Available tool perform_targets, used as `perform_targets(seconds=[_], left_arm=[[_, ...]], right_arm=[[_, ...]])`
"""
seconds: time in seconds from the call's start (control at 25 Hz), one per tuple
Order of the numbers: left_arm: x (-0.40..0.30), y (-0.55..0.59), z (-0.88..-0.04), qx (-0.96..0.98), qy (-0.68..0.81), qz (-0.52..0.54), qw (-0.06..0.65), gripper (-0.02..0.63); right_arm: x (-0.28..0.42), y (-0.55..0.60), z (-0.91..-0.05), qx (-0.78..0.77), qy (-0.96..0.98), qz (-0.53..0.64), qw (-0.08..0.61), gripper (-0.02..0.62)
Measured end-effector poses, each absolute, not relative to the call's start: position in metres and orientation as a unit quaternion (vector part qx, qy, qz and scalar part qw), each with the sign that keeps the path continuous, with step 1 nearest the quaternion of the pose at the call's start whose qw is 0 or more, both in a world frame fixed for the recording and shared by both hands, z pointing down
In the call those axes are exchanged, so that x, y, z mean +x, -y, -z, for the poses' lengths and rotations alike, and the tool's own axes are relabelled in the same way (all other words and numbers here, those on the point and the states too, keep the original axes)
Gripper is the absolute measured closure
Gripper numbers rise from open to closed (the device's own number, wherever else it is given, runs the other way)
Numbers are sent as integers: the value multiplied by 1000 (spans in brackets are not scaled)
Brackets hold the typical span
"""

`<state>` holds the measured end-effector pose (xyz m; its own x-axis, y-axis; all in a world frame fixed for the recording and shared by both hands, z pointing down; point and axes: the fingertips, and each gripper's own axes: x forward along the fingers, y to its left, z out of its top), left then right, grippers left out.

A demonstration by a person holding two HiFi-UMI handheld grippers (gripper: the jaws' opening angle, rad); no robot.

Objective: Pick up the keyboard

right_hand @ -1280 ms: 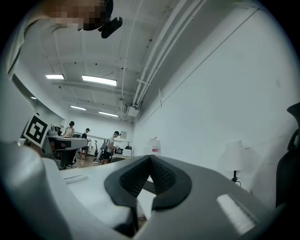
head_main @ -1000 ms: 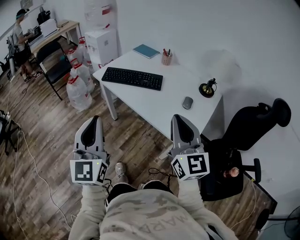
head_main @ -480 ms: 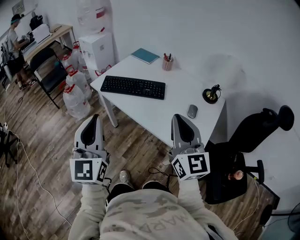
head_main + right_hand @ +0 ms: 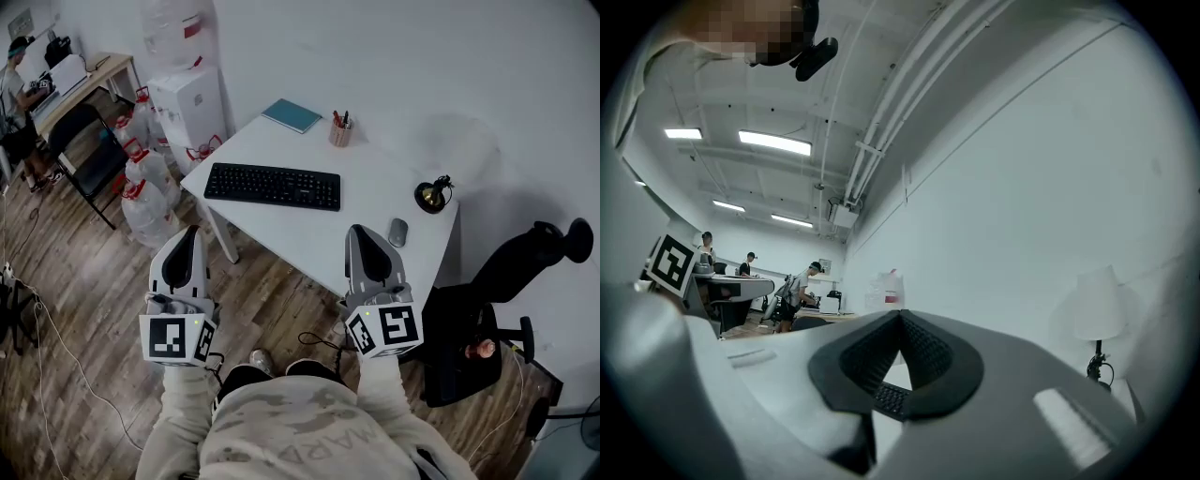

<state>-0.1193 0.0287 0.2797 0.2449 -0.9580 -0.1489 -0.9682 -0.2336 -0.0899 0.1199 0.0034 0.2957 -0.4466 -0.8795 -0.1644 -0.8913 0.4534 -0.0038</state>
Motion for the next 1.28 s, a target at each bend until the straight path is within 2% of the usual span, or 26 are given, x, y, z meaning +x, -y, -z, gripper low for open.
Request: perform_targets(seconds=[0.64,1.28], left_arm=[[-180,25,-288,-814,-575,-41,75,600],[-196,69,-302,-822,-565,-41,56,600]], right_arm=[[66,18,-308,-567,-821,-36,65,584],[62,57,-311,-591,-804,-32,52,584]])
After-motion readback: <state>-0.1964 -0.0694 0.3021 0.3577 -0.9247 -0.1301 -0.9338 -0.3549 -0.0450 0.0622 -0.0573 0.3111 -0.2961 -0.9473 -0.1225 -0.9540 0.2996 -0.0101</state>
